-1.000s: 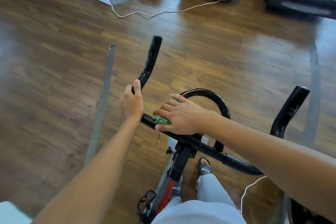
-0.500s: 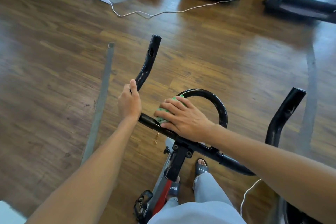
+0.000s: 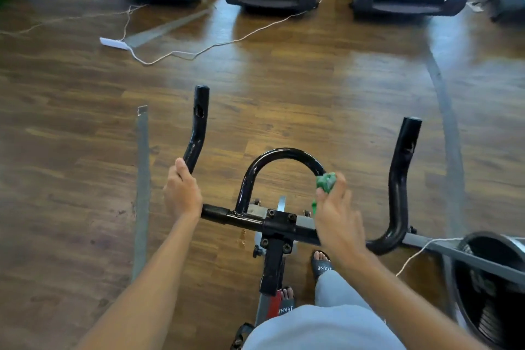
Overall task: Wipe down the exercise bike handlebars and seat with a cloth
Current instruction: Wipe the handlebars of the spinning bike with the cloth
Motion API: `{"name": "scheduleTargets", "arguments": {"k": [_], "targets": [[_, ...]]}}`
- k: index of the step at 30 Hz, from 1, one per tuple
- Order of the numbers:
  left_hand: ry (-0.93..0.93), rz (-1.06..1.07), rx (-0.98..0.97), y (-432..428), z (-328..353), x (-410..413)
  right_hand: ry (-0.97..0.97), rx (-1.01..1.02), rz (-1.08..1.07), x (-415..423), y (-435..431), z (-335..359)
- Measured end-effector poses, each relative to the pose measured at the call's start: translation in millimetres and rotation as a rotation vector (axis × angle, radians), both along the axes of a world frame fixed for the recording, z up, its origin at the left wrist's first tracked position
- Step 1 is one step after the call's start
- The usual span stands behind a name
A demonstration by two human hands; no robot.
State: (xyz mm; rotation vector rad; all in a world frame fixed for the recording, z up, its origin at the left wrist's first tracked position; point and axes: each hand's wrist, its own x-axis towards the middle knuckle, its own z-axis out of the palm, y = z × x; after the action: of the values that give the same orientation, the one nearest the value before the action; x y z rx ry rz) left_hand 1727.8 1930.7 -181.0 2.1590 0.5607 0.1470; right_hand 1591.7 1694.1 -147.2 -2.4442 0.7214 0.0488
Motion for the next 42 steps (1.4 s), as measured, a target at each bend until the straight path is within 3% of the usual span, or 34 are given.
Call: {"name": "scheduleTargets", "arguments": {"k": [6,9,12,17,21,29,31,36,38,40,42], "targets": [[0.019,0.012,-0.007,-3.1,3.0,-1.7,-0.009,0.075,-0.119,10.0,6.5,-6.5],[0.016,0.017,-0.016,-5.0,8.3,-4.9,-0.012,0.022,-0.071,1.4,10.6,-5.2],[0.017,0.016,-0.017,-4.7,10.3,-5.3,0.006,0.131,-0.037,-13.9,9.4,-4.4],[0.017,0.009,-0.006,-5.9,9.8,-5.8,0.013,0.271,-0.174,2.7,10.1,2.2],[0.018,0.005,0.008,-7.1,10.5,-6.3,0.177,0.332,-0.14,-2.6,-2.7,7.6],[-0.05,0.074,-0.047,-9.8,8.0,-3.3,0.166,1.244,-0.48,13.5,-46.8,-6.1],[-0.061,0.077,-0.059,-8.3,5.7,-1.4,0.157,1.381,-0.51,19.4,-53.5,-8.1],[-0.047,0.109,-0.09,-5.9,-2.1,0.8,0.334,1.662,-0.481,49.5,-51.5,-25.5],[-0.038,0.131,-0.115,-6.3,-2.9,2.3,0.42,1.712,-0.369,72.2,-57.1,-27.8],[-0.042,0.15,-0.132,-6.7,-2.6,3.1,0.585,1.622,-0.17,102.4,-65.1,-25.5],[-0.043,0.154,-0.124,-8.1,-2.0,2.4,0.805,1.38,0.065,140.9,-67.6,-18.3]]}}
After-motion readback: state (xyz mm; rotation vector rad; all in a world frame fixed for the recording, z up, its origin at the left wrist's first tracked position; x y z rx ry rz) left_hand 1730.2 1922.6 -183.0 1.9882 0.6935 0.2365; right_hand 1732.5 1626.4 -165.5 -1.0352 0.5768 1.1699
